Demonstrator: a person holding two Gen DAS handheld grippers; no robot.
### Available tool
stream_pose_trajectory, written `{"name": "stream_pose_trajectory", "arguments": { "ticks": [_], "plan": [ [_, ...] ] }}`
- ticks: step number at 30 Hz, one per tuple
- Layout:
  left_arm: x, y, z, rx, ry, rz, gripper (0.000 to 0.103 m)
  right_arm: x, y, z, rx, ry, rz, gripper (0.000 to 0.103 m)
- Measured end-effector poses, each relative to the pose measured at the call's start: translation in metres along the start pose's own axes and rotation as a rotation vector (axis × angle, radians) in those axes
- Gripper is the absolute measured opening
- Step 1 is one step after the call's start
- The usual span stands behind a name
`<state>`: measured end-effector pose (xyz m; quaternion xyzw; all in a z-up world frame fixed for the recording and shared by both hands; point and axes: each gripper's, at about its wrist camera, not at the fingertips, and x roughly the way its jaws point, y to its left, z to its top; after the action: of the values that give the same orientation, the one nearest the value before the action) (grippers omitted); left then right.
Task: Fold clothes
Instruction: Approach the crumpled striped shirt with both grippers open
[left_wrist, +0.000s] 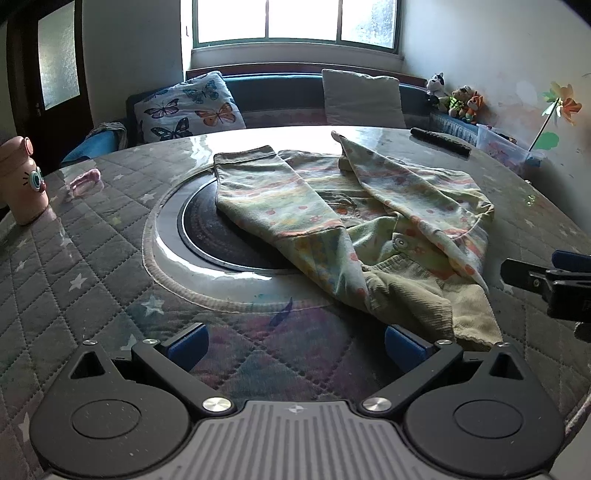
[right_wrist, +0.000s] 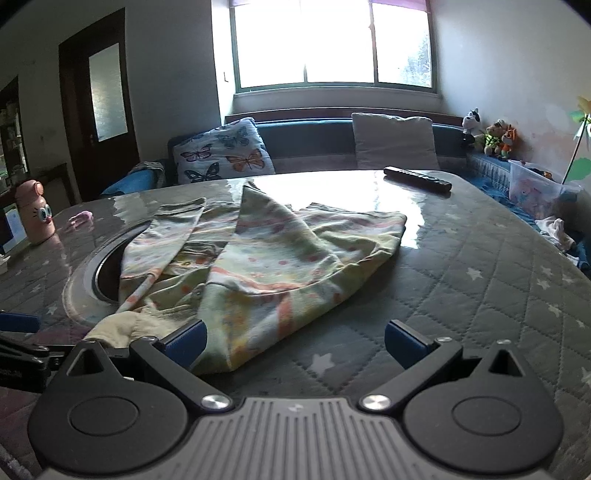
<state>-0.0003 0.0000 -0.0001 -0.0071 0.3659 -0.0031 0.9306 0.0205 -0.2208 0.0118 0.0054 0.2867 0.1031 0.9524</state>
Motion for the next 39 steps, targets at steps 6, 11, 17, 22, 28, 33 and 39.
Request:
{"name": "stream_pose_trajectory", "arguments": {
  "ticks": [6,11,17,22,28,33,39],
  "plan": [
    [-0.003,0.001,-0.005,-0.011,0.005,0.005,0.103,-0.007,0.015,-0.005,-0.017,-0.005,0.026,0.103],
    [-0.006,0.0,-0.01,-0.017,0.007,0.008,0.103,-0.006,0.017,-0.009,-0.018,0.021,0.045,0.103],
    [-0.004,0.0,-0.013,-0.018,0.021,0.016,0.103,-0.007,0.022,-0.014,-0.023,0.038,0.056,0.103],
    [-0.005,0.0,-0.015,-0.018,0.024,0.02,0.103,-0.002,0.026,-0.019,-0.035,0.062,0.067,0.103],
    [-0.008,0.001,-0.015,-0.022,0.018,0.024,0.103,0.006,0.034,-0.025,-0.06,0.094,0.083,0.103],
    [-0.009,0.004,-0.012,-0.031,0.01,0.033,0.103,0.008,0.037,-0.026,-0.083,0.096,0.074,0.103],
    [-0.012,0.002,-0.006,-0.034,-0.011,0.028,0.103,0.008,0.034,-0.023,-0.083,0.094,0.076,0.103]
  ]
}}
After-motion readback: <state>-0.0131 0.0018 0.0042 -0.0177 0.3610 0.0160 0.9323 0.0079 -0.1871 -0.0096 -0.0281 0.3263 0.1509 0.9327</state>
